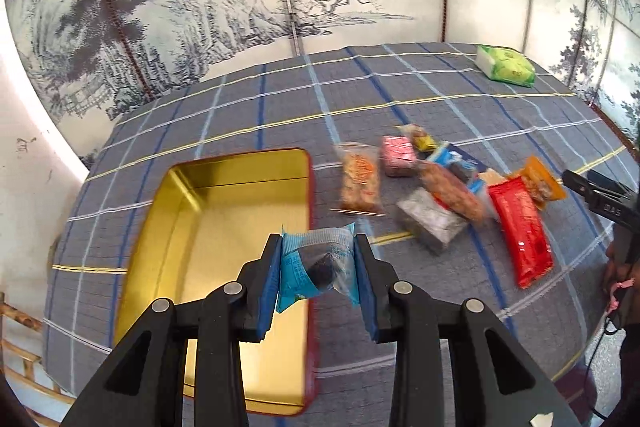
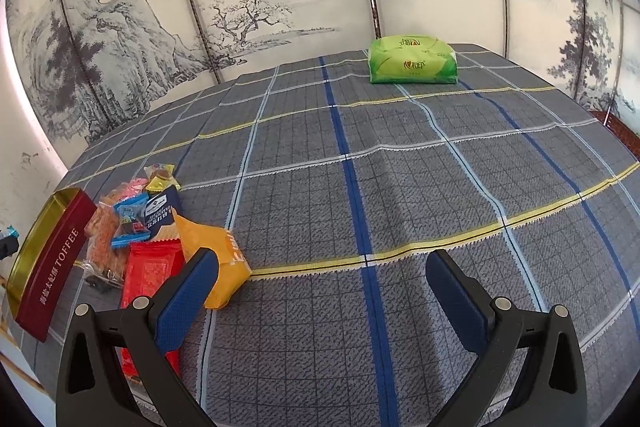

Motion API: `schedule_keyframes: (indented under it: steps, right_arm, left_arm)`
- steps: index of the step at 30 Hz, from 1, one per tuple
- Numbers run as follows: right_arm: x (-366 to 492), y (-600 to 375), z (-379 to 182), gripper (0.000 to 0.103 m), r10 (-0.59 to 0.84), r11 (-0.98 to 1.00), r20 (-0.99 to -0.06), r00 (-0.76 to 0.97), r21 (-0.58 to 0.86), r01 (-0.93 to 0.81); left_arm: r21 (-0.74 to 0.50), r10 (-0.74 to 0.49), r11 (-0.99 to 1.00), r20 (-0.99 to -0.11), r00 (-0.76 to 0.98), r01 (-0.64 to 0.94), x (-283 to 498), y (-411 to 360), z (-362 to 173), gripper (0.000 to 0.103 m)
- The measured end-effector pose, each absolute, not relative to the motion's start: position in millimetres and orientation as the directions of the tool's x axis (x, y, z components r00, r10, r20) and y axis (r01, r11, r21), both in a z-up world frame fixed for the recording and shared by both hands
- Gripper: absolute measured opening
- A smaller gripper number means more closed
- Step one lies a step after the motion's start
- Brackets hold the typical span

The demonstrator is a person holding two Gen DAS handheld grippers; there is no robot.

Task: Organize snacks
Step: 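Carry the candy over the gold tin and open the left gripper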

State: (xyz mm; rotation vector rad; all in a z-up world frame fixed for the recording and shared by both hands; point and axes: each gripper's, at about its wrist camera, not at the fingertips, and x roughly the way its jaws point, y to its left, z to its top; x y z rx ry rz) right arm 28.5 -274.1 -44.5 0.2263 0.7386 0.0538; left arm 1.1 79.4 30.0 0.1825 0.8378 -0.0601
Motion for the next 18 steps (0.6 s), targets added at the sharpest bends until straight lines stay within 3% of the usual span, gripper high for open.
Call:
schedule_keyframes:
  steps: [18]
  right_arm:
    - [30,-271,-47,0.103,0.114,0.977,-0.674,0.73,0.208,0.039]
  left_arm:
    - [0.215,0.173,0.977,-0.789,0.589,0.003,66,146,-9,0.031]
